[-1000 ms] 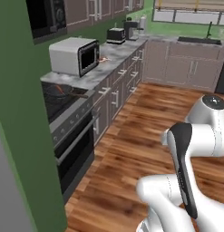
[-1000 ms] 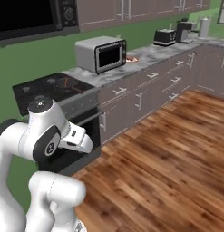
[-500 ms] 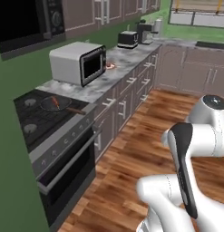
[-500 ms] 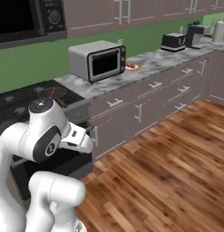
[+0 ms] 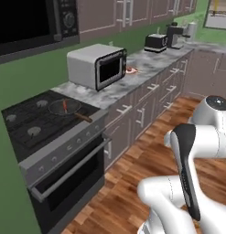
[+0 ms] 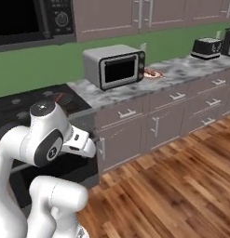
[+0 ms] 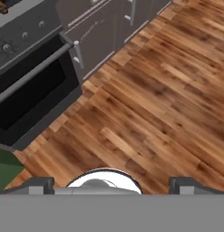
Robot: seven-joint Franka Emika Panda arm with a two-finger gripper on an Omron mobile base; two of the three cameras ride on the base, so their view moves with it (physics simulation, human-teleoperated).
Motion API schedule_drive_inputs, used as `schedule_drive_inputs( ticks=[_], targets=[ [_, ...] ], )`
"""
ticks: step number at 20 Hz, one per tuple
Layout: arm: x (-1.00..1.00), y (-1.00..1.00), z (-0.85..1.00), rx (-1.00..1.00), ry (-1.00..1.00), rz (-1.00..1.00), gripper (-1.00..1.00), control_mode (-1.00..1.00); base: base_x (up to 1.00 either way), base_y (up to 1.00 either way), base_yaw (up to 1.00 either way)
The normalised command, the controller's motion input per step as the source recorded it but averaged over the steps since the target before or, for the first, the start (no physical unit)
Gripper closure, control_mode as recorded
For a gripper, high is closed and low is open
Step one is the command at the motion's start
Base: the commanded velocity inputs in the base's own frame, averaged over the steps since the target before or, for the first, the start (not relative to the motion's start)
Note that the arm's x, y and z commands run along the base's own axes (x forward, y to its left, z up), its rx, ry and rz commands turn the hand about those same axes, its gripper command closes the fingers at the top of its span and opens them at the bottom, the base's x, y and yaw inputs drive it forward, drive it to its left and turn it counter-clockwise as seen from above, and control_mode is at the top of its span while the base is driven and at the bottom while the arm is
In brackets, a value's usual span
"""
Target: Place the cold items (mango and onion) from the fridge in one tupperware on the dining counter. Place the warm items (hot dog and kebab skewer) in the stove area in another tupperware.
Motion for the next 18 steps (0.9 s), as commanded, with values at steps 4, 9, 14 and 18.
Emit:
schedule_drive_inputs(
  ticks=[4, 9, 14, 18],
  targets=[
    [0.0, 0.0, 0.0, 0.0, 0.0, 0.0, -1.0, 1.0, 0.31, -0.52, 0.42],
    [0.0, 0.0, 0.0, 0.0, 0.0, 0.0, -1.0, 1.0, 0.45, -0.63, 0.44],
    [0.0, 0.0, 0.0, 0.0, 0.0, 0.0, -1.0, 1.0, 0.54, -0.71, 0.53],
    [0.0, 0.0, 0.0, 0.0, 0.0, 0.0, -1.0, 1.0, 0.61, -0.7, 0.53]
  ],
)
